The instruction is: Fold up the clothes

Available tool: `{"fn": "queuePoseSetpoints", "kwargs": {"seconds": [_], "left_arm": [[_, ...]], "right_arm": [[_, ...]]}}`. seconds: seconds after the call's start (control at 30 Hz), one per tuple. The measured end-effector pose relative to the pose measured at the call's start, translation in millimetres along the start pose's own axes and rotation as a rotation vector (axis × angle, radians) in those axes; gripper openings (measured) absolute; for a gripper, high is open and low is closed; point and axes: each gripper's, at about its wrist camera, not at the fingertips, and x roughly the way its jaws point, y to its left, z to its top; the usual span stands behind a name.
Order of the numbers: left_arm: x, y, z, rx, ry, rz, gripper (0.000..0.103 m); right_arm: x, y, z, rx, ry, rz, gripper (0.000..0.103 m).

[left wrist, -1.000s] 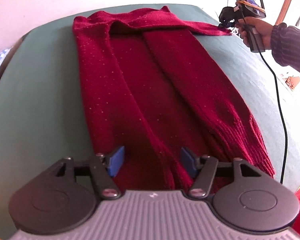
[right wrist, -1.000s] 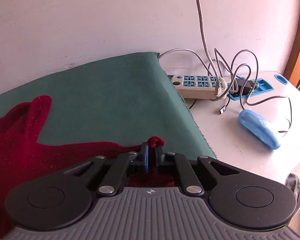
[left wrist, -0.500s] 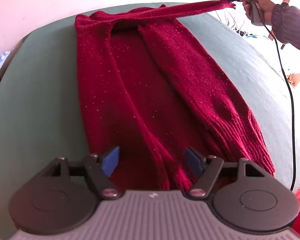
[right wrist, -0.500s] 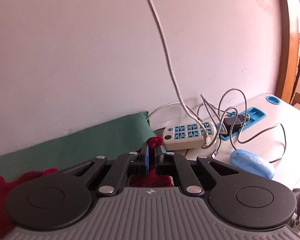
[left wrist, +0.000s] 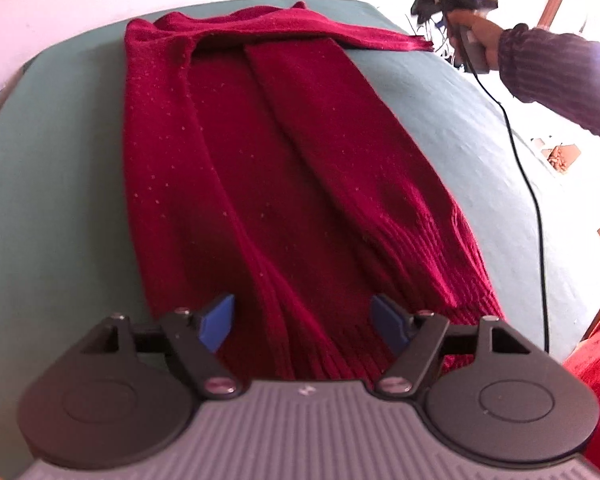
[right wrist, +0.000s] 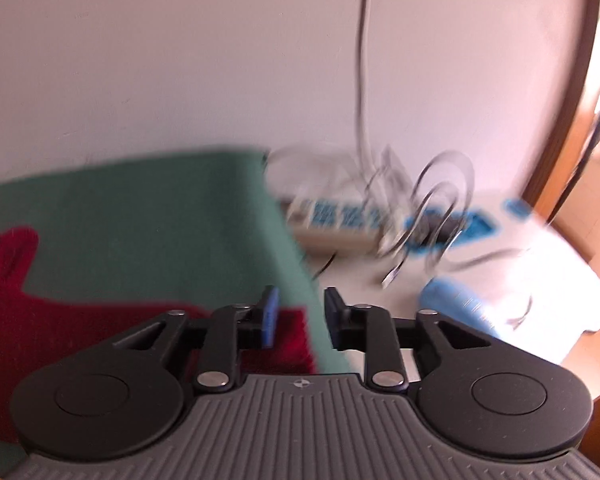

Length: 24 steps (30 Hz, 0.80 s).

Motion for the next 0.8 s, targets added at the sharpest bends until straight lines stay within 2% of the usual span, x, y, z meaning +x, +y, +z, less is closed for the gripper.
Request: {"fn": "queuePoseSetpoints", "kwargs": {"seconds": [0.07, 0.1, 0.17, 0.27, 0.3, 0.4, 0.47, 0.5, 0.53, 0.57, 0.67, 0.7, 0.73, 0.8], "left_arm": [[0, 0, 0, -0.007, -0.001, -0.007, 0.077], [1, 0, 1, -0.014, -0.002, -0.013, 0.077], [2, -1, 3, -0.022, -0.001, -0.023, 0.077], [2, -3, 4, -0.012, 0.009, -0.025, 0.077], [1, -3, 5, -0.010, 0.012, -0.027, 0.077], [1, -1, 4, -0.017, 0.015, -0.032, 0.077], [-1, 1, 1, -0.038, 0.011, -0.038, 0.076], [-2, 2, -1, -0.049, 0.007, -0.040, 0.076], [-4, 3, -3, -0.060, 0.002, -0.040, 0.075], [-6, 4, -5, -0.072, -0.002, -0.043, 0.074], [-12, 7, -13, -0.102, -0.015, -0.058, 0.074], [-12, 7, -15, -0.102, -0.016, -0.056, 0.074], [-12, 7, -15, -0.099, -0.014, -0.058, 0.074], [-13, 7, -16, -0.105, -0.008, -0.067, 0.074]], "right_arm": [[-35, 13, 13, 0.004, -0.047, 0.171, 0.028], [-47, 25, 18, 0.007, -0.015, 0.313, 0.024], [-63, 60, 23, 0.027, 0.098, 0.616, 0.023], [-71, 125, 19, 0.094, 0.252, 0.869, 0.024], [-69, 147, 16, 0.115, 0.310, 0.930, 0.024], [-49, 200, 6, 0.182, 0.482, 1.007, 0.024], [-28, 223, -4, 0.199, 0.617, 1.011, 0.024], [-22, 229, -11, 0.214, 0.661, 1.003, 0.015], [-18, 228, -11, 0.216, 0.654, 0.982, 0.003], [-15, 226, -8, 0.212, 0.630, 0.956, 0.000], [-23, 213, 5, 0.176, 0.502, 0.837, 0.000], [-30, 212, 7, 0.147, 0.473, 0.822, 0.007], [-36, 211, 9, 0.137, 0.464, 0.867, 0.007], [-44, 214, 8, 0.136, 0.515, 0.991, 0.007]]}}
